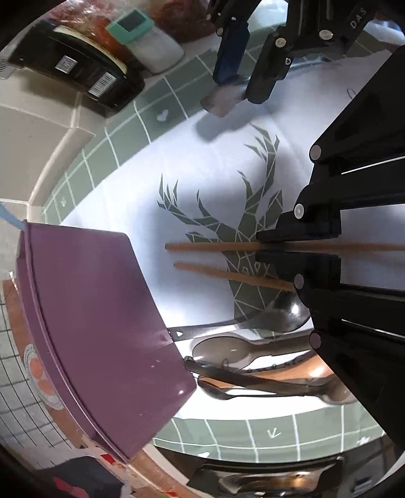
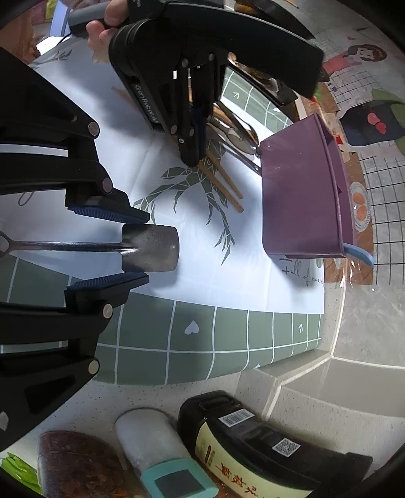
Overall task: Organize utensils
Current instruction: 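Lift the spatula and chopstick up over the purple holder with both grippers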
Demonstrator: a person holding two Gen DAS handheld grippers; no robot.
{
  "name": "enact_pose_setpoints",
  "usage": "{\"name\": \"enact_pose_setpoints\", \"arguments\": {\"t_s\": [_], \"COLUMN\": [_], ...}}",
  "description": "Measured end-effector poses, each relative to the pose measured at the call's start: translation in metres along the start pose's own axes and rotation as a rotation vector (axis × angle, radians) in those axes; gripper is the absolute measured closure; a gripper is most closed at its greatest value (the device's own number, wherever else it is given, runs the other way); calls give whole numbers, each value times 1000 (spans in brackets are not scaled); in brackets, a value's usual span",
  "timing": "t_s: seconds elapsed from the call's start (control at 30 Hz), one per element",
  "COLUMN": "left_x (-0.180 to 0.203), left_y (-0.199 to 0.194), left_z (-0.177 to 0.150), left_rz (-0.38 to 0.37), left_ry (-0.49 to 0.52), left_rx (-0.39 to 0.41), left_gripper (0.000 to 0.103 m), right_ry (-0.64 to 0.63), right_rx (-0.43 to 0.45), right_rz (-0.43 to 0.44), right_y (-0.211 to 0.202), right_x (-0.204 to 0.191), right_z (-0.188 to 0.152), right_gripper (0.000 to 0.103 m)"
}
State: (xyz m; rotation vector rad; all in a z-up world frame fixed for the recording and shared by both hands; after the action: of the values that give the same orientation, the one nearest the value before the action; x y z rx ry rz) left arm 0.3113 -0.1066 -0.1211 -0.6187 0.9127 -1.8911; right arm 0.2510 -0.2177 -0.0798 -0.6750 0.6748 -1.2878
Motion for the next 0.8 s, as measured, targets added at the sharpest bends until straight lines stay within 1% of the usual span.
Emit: {"name": "enact_pose_setpoints", "arguments": {"t_s": [0.13,0.2,0.27,0.33,0.47,0.63,0.73,0.8], "left_x": [-12,-16,-20,-22,-21,-19,-23,-26], "left_y": [-29,-44,-66,-82,-109,-131,-151,-171], "left_z": [-7,-9,-10,-11,-12,-13,-12,-10], "left_rz": [-66,-73,-60,-58,-47,-34,-27,-7], "left_ry": [-117,-148,-166,-181,-195,-201,-228,-235], "left_rx": [77,115,171,211,266,337,422,509], "left_gripper": [97,97,97,97,97,97,97,97], "right_ry": [16,15,13,9,-10,-32,-34,-36], "right_rx": [18,27,33,40,61,100,131,158], "right_rz": [3,4,10,20,38,59,71,73], "right_y": [-6,-9,-11,-13,-19,-32,-41,-50], "right_x": [2,1,-1,-4,-11,-20,-23,-24], "right_z": [0,0,1,3,8,18,25,30], "right_gripper": [74,74,74,74,74,74,74,74]}}
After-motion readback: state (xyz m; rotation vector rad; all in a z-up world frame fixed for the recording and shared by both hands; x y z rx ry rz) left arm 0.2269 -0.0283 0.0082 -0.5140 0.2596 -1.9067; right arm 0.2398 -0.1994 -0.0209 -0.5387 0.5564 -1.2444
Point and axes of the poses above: each gripper's, at about its wrist camera, not at the fingertips, and y roughly the way its jaws point, x to its right, z to its top, the point moved 1 cm from there along y, roughly the way its jaws point, and after that the axes turned 14 degrees about x, right-handed, at the moved point
